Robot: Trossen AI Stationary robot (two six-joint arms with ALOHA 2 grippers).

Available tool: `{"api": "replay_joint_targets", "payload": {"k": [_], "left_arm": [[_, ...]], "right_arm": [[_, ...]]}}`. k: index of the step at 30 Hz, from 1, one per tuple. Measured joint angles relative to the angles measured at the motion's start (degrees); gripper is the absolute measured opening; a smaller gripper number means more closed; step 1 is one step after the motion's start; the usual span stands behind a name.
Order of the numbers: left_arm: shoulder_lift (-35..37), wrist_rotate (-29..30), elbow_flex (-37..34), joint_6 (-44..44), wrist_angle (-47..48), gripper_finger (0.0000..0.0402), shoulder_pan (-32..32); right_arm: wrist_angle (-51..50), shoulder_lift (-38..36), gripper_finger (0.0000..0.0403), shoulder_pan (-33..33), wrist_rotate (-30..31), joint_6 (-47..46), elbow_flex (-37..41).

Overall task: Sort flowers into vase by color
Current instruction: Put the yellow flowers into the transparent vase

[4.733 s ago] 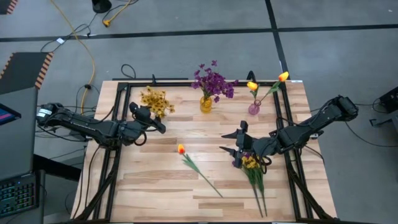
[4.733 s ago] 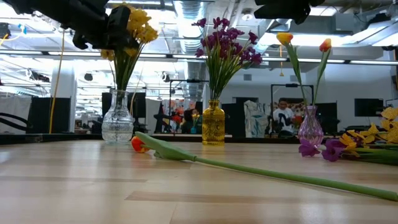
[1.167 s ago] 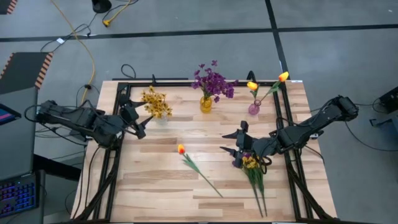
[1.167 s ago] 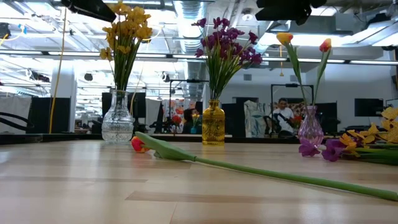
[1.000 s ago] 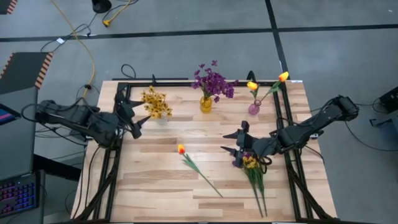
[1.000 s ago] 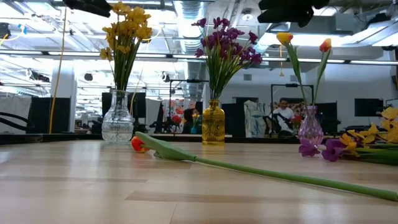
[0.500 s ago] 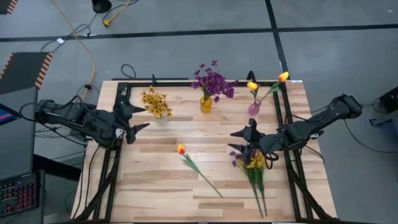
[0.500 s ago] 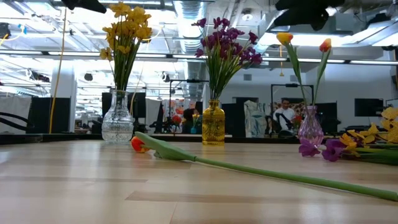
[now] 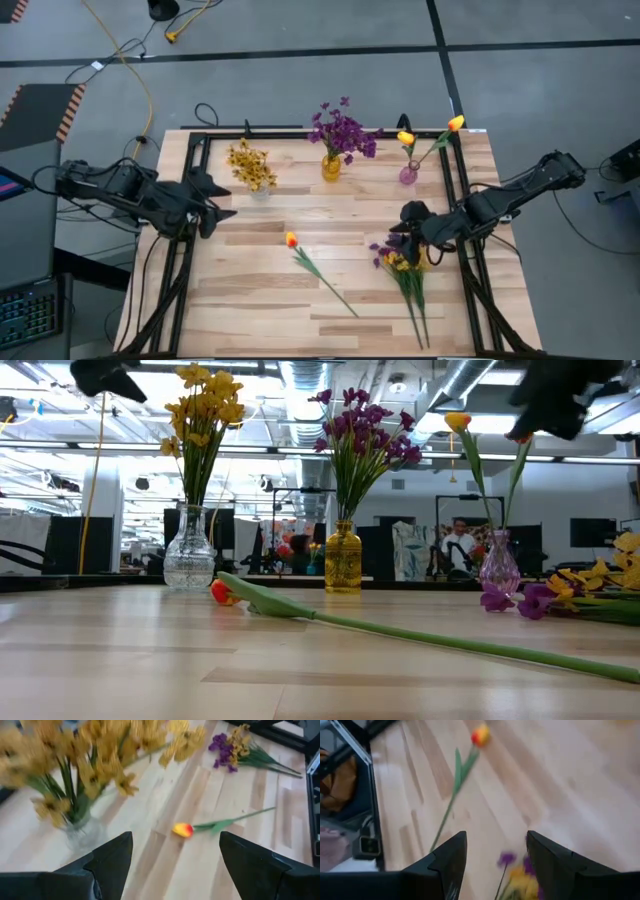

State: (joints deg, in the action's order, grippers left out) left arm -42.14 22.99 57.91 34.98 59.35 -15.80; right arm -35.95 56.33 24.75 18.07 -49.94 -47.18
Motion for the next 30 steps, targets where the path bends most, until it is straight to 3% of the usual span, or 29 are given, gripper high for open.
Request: {"api": "replay_joint_targets", "payload": {"k": [8,15,30], "left_arm": [[-7.03,-1.41,0.00,4.73,0.13,0.0286,-2.33],[-16.99,-1.39,-0.04,5.05,-3.08,0.0286,-5.32],[-35.28,0.82,-0.04,-5.02,-31.63,0.0286,-7.71]], "right_arm": [[-8.27,0.91,0.0234,2.15,-8.96,-15.86,0.00],[-9.49,2.97,0.0234,6.97,-13.60,-25.56,0.00],[-10.35,12.59,0.0234,15.60,-16.13,-38.87,0.00]]}}
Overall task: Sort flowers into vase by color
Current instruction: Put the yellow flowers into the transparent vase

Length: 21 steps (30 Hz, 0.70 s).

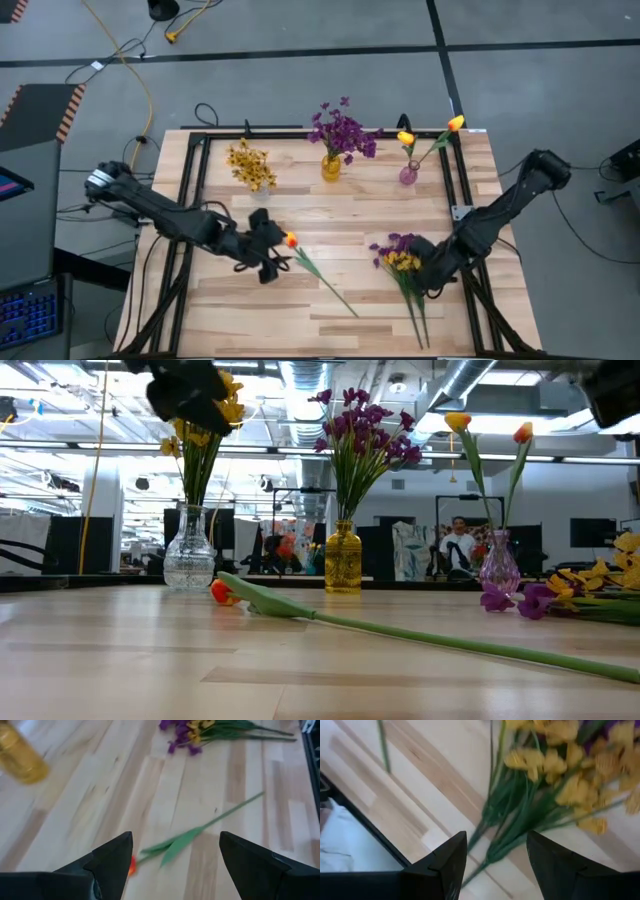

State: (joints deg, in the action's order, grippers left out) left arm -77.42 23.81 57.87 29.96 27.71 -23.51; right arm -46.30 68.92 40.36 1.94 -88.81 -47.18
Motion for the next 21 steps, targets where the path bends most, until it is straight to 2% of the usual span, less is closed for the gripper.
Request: {"api": "replay_joint_targets", "payload": {"k": [14,21], "left_arm": [[-13.22,-0.07,0.00,-2.25,-17.69,0.0286,0.00],[-15.66,-1.53,0.00,-2.83,-21.29,0.0286,0.00]], "right_arm": [[-0.10,9.14,0.0234,4.38,-0.94,-7.84,0.00],[0.10,14.02,0.0234,4.40,-3.45,-8.68,0.00]]}}
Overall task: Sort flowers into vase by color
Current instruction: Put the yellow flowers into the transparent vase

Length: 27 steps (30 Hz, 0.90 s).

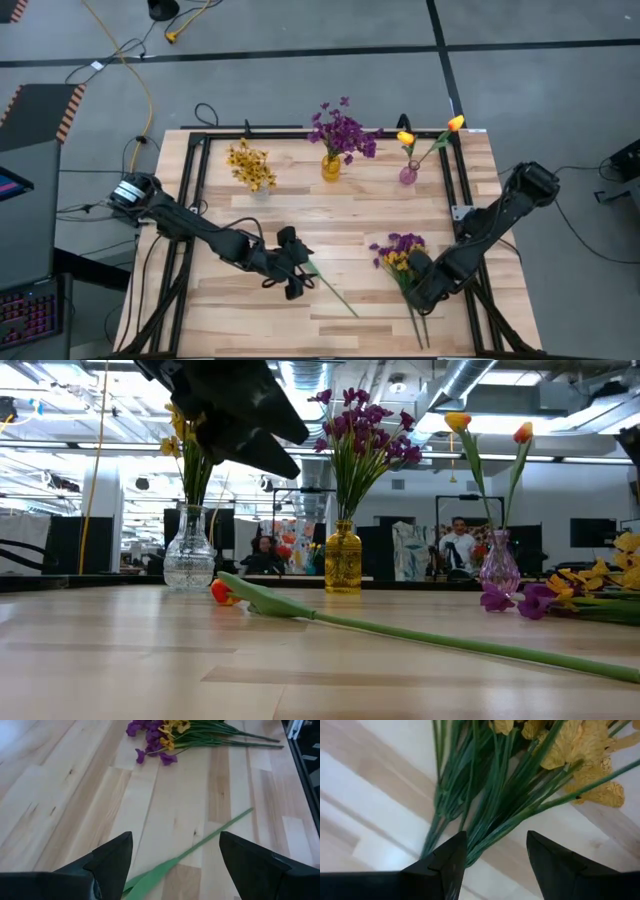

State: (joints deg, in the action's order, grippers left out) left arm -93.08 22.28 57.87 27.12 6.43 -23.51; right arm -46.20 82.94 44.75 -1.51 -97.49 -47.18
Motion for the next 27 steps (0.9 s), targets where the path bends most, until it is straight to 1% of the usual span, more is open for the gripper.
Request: {"api": "replay_joint_targets", "payload": {"k": [10,14,18,27], "left_arm": [[0.15,0.66,0.00,0.36,-0.12,0.0286,0.00],[0.17,0.68,0.00,0.40,-0.21,0.0286,0.00],[0.17,0.66,0.00,0.46,-0.26,0.0286,0.00],[0.17,0.70,0.00,0.49,-0.48,0.0286,0.00]], "right_arm": [[1.98,4.26,0.0233,-0.02,-0.10,0.31,-0.02],[2.19,5.66,0.0213,-0.02,-0.08,0.46,-0.02],[2.44,6.98,0.0168,0.11,-0.11,1.07,-0.02],[3.38,6.25,0.0035,0.24,-0.12,2.20,-0.02]]}}
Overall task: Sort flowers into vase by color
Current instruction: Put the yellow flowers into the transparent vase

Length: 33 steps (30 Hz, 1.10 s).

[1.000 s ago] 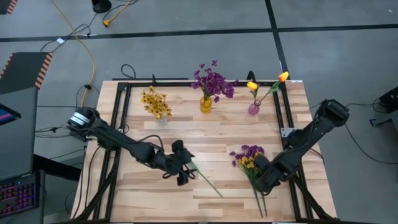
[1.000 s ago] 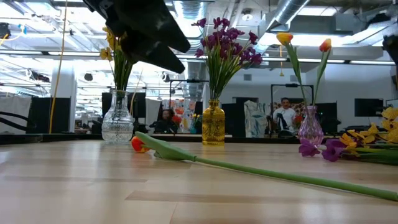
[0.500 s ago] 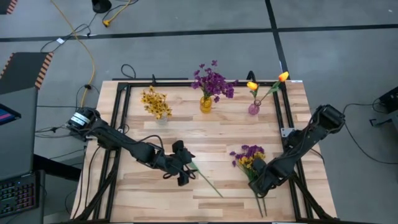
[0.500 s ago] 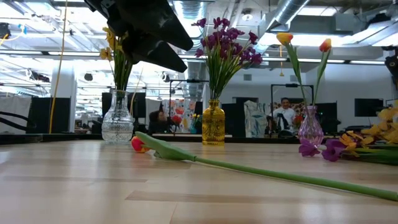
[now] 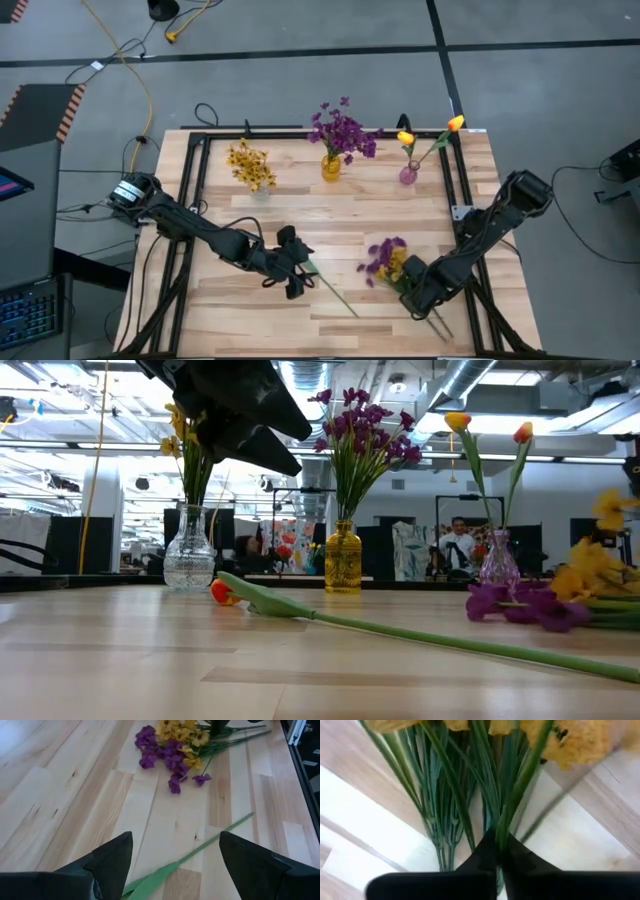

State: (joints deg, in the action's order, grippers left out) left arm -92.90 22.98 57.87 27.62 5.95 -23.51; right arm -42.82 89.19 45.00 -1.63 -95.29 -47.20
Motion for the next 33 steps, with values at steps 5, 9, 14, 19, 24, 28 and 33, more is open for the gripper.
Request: {"api": "replay_joint_targets", "payload": {"k": [5,9,14,19,24,28,33], "left_arm": [[0.02,0.02,0.00,0.00,-0.54,0.0286,0.02],[0.02,0.04,0.00,0.00,-0.60,0.0286,0.01],[0.75,0.20,0.00,-0.71,-1.42,0.0286,-0.07],[3.76,0.22,0.00,-2.06,-1.52,0.0286,-0.28],[7.29,0.22,0.00,-4.64,-1.43,0.0286,-0.94],[10.07,0.27,0.00,-6.58,-0.45,0.0286,-1.62],[13.34,2.13,0.00,-7.04,1.23,0.0286,-2.50]], "right_arm": [[-0.10,-1.79,0.0026,0.00,-0.02,1.27,0.00],[-0.24,-4.11,0.0029,0.00,0.00,1.27,0.00],[-0.97,-7.77,0.0038,0.00,0.00,1.41,0.00],[-4.01,-12.61,0.0032,0.00,0.00,1.36,0.00],[-5.92,-18.18,0.0035,-0.03,0.00,1.60,0.00],[-6.04,-22.60,0.0034,-0.09,1.17,2.81,0.00],[-5.56,-27.37,0.0035,-0.09,7.49,6.07,0.00]]}}
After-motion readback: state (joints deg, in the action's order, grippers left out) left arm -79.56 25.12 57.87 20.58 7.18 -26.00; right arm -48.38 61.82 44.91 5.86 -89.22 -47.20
